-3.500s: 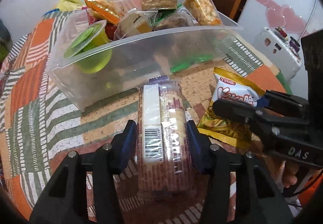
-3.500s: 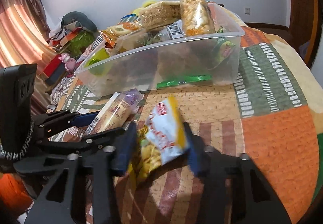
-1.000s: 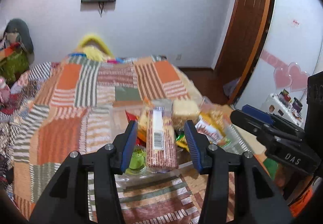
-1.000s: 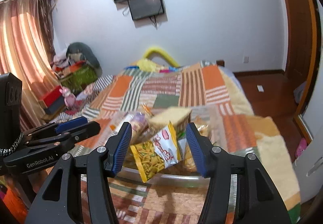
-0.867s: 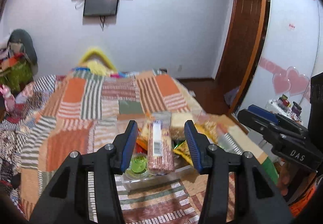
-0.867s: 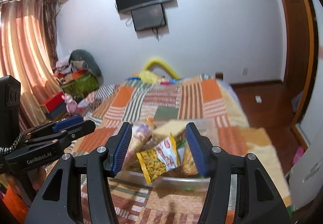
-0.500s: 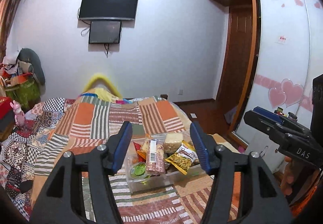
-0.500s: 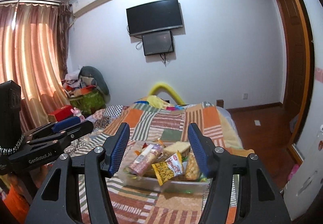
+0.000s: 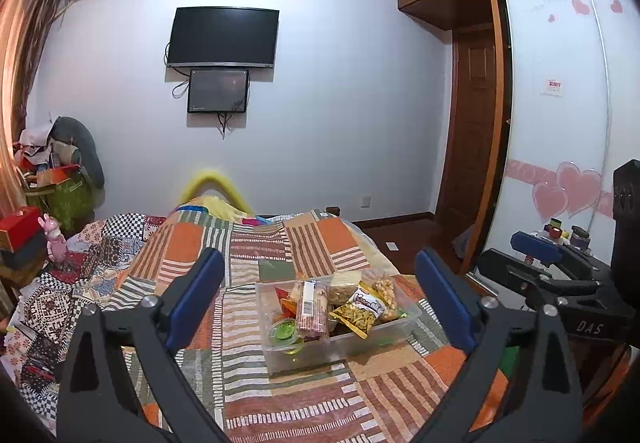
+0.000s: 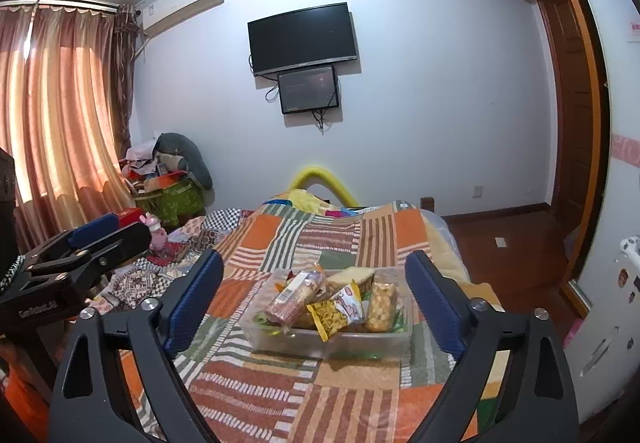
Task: Organize snacks
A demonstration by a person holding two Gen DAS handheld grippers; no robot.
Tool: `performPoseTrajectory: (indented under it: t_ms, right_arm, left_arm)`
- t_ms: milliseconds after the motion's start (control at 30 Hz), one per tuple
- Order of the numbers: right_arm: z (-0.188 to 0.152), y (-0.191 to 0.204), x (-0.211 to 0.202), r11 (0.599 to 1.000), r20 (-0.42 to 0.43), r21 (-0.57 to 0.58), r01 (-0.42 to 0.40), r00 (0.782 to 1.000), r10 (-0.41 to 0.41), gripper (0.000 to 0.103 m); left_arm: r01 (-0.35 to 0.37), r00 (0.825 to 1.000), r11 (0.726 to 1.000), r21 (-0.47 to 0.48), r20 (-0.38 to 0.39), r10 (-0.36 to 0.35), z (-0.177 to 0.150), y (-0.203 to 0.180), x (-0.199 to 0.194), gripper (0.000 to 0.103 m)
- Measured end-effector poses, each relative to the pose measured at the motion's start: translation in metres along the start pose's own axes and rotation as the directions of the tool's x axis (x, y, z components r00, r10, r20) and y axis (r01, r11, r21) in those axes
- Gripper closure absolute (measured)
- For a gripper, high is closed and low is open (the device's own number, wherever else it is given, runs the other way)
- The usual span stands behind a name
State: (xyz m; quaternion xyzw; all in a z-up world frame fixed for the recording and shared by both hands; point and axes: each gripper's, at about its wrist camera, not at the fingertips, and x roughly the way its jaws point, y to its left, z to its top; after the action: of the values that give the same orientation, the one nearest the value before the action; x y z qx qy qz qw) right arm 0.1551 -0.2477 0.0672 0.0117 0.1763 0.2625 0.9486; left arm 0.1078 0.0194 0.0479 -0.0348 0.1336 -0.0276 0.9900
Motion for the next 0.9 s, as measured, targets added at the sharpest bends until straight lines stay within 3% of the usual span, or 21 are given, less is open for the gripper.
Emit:
performPoseTrajectory:
  t_ms: [67, 300, 667, 900]
  right_arm:
    - [-0.001, 0.002, -0.003, 1.0, 0.009, -0.008, 0.018, 1.0, -0.018, 0.0]
    - [-0.005, 0.001, -0.013, 1.0, 0.023, -0.005, 0.031, 0.999, -0.031, 0.0]
    - [-0.013, -0.001, -0.022, 0.999, 0.026, -0.004, 0.044, 0.999, -0.044, 0.0]
    - [-0.016, 0.001, -0.022, 0.999, 0.02, -0.016, 0.047, 0.999, -0.046, 0.0]
  left_arm:
    - [-0.005, 1.0, 1.0, 0.009, 0.004, 0.005, -0.001, -0.003, -0.002, 0.0]
    - [-0.026, 0.999, 0.998, 0.056, 0.022, 0.025, -0.007, -0.014, -0.01, 0.0]
    - [-0.025, 1.0, 1.0, -0.013, 0.006, 0.025, -0.008, -0.002, -0.01, 0.0]
    - [-0.026, 1.0, 1.0, -0.007, 0.009, 0.027, -0.009, -0.002, -0.011, 0.0]
